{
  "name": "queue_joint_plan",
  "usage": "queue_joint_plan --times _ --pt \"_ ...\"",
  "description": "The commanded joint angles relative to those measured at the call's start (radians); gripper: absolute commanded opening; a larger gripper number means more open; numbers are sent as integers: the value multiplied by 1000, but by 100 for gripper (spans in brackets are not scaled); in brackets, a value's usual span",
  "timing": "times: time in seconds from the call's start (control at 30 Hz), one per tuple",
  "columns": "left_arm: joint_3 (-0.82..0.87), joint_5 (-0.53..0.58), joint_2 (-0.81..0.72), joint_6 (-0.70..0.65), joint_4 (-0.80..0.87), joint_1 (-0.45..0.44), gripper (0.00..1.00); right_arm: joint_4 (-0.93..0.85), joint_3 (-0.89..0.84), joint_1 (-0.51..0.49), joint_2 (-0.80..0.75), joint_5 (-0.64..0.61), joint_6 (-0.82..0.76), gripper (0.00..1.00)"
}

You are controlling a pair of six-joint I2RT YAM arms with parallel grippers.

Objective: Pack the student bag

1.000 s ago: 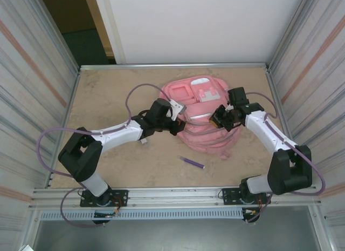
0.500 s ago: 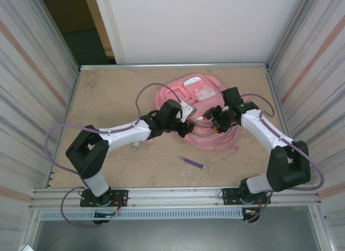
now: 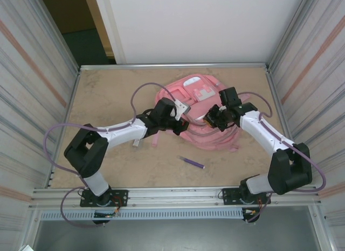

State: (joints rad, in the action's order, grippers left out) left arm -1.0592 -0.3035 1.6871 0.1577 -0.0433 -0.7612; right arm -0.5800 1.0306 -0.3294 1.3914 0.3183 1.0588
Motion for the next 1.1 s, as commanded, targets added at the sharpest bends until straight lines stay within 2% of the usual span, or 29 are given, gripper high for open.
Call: queue_joint_plan --times 0.0,0.07,0.13,0.17,0.27,0.33,0.47,0.67,0.77,0.83,0.9,1.07 --pt "32 204 -44 -62 63 84 0 -105 26 25 -14 -58 -99 0" --pt "22 208 -30 -67 62 88 2 -74 21 18 -2 -33 -94 0" --pt "2 207 -17 -64 72 89 12 -52 24 6 15 -16 -99 2" --pt "-7 204 -16 -59 82 89 19 -42 29 3 29 -7 -111 8" --pt "-3 186 -35 -38 81 89 25 -31 52 -5 66 33 -183 32" --pt "19 184 -69 -22 74 89 34 -62 75 -15 81 41 -250 41" --pt "71 204 -172 3 118 89 48 -160 105 -67 58 -75 -370 50" --pt "132 445 -316 92 343 95 64 -218 88 -127 -62 -237 -461 58" --pt "163 527 -358 214 486 131 88 -229 82 -156 -133 -341 -487 60" --pt "192 490 -372 263 547 174 97 -235 80 -185 -193 -474 -503 62" --pt "220 464 -373 285 576 200 99 -229 80 -198 -247 -550 -519 64" --pt "245 369 -283 286 610 257 99 -146 58 -198 -372 -562 -558 70"
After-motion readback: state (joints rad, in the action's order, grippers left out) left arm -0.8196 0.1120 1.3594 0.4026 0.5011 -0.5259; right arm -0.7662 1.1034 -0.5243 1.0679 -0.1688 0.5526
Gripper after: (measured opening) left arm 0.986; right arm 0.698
